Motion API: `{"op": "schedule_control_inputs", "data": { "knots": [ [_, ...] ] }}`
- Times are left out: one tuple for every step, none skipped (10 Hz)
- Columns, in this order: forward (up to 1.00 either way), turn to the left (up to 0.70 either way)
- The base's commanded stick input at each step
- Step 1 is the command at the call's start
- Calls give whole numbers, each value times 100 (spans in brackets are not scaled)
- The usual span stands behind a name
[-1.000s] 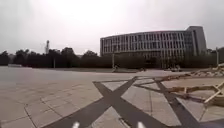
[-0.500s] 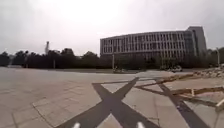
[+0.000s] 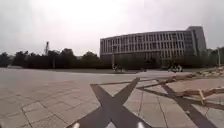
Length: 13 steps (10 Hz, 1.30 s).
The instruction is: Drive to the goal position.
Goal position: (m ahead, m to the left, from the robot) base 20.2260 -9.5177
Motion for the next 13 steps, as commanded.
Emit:
{"op": "schedule_control_inputs", "data": {
  "knots": [
    [50, 0],
    [50, 0],
    [50, 0],
    [50, 0],
    [50, 0],
    [50, 0],
    [50, 0],
    [50, 0],
    [50, 0],
    [50, 0],
    [50, 0],
    [50, 0],
    [50, 0]
  ]
}}
